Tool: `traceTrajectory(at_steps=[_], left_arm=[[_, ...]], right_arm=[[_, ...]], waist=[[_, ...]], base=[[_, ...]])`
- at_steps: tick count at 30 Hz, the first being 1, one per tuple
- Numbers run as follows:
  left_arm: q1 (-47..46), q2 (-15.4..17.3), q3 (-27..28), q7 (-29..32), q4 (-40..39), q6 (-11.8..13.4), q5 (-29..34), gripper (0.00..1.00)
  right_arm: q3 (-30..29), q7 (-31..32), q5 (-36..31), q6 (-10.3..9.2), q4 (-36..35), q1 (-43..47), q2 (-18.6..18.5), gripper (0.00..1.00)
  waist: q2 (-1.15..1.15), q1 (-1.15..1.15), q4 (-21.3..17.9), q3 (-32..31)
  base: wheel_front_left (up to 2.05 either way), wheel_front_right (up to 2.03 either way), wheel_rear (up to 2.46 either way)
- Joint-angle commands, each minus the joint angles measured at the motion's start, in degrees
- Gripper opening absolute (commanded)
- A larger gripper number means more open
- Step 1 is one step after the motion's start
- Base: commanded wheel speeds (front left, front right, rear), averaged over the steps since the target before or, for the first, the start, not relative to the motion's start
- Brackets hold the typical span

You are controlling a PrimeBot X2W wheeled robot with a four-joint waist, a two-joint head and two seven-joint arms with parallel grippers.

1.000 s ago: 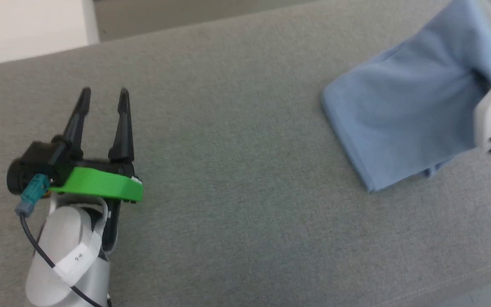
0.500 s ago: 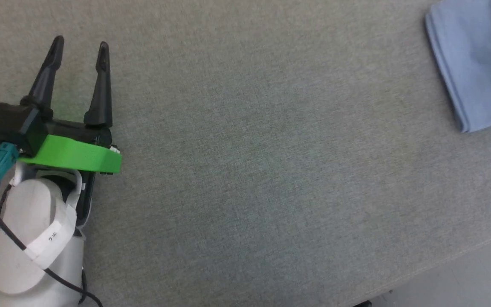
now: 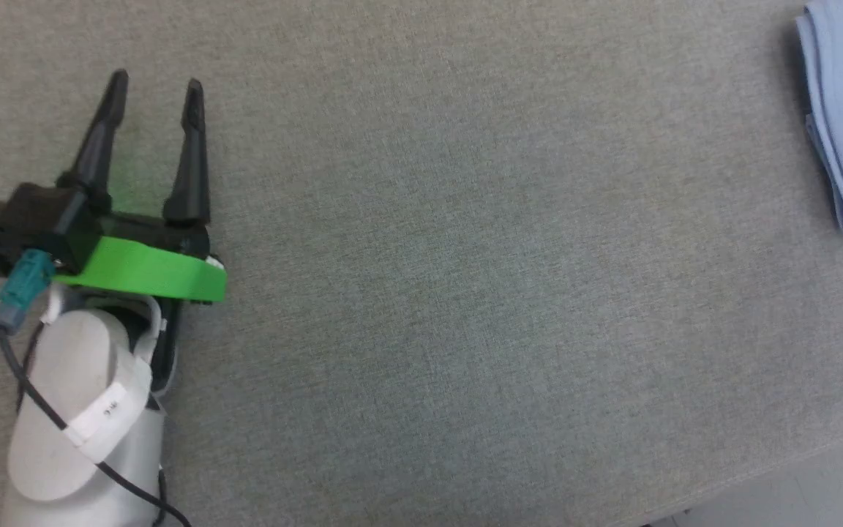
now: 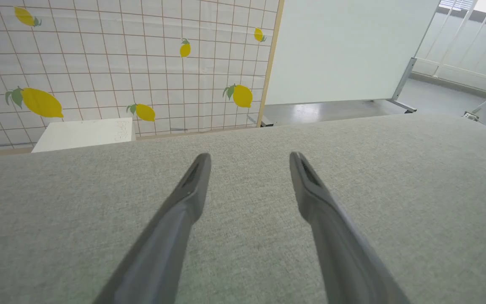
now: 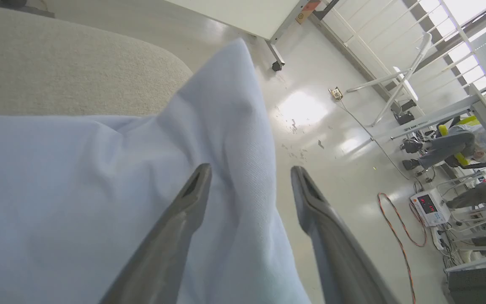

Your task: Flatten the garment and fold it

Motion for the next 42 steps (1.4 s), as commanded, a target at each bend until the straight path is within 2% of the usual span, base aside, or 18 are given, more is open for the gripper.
traceTrajectory(at_steps=[1, 6, 10, 14, 21, 26, 31, 35, 42], left_arm=[[1.15, -0.56, -0.21, -0.86, 1.21, 0.27, -0.45, 1.00], [3.91, -2.72, -0.46, -2.61, 5.51, 0.44, -1.74, 1.00], [6.08, -4.36, 0.08, -3.39, 8.19, 0.85, -2.64, 1.00], [8.13, -5.67, 0.26, -3.69, 9.98, 0.67, -3.62, 1.00], [11.17, -7.33, 0.47, -3.80, 10.77, 0.36, -4.01, 1.00], [12.72, -8.27, 0.52, -3.81, 11.02, 0.29, -3.77, 1.00], [14.45, -8.99, 0.06, -3.81, 11.67, 0.09, -3.30, 1.00], [15.84, -9.53, -0.12, -3.81, 12.37, -0.03, -3.35, 1.00], [17.99, -10.28, -1.07, -3.81, 13.52, -0.20, -3.14, 1.00]], right_arm=[[0.01, -2.03, 0.83, -0.10, 0.76, 0.06, 0.15, 1.00], [4.18, -7.65, 6.33, -0.10, 2.47, 2.34, -0.29, 1.00], [8.69, -10.04, 11.55, -0.10, 0.90, 6.16, -0.42, 1.00], [11.60, -11.83, 17.48, -0.10, -3.31, 11.11, 0.40, 1.00], [13.93, -14.67, 24.87, -0.10, -14.48, 22.23, 4.94, 1.00], [15.57, -15.76, 26.44, -0.10, -23.75, 30.56, 10.08, 1.00], [16.01, -15.82, 25.05, -0.10, -31.83, 37.65, 15.60, 1.00], [16.24, -15.20, 23.72, -0.10, -35.34, 42.03, 18.98, 1.00], [17.57, -15.83, 22.03, -0.10, -36.15, 47.18, 21.54, 1.00]], waist=[[0.00, -0.01, 1.14, -5.04], [0.00, -0.01, 2.82, -12.22], [0.00, -0.01, 4.67, -17.38], [0.00, -0.01, 6.79, -21.32], [0.00, -0.01, 10.48, -26.45], [0.00, -0.01, 12.46, -28.69], [0.00, -0.01, 14.18, -30.60], [0.00, -0.01, 15.47, -31.61], [0.00, -0.01, 17.10, -32.79]], base=[[0.00, 0.00, 0.00], [0.00, 0.00, 0.00], [0.00, 0.00, 0.00], [0.00, 0.00, 0.00], [0.00, 0.00, 0.00], [0.00, 0.00, 0.00], [0.00, 0.00, 0.00], [0.00, 0.00, 0.00], [0.00, 0.00, 0.00]])
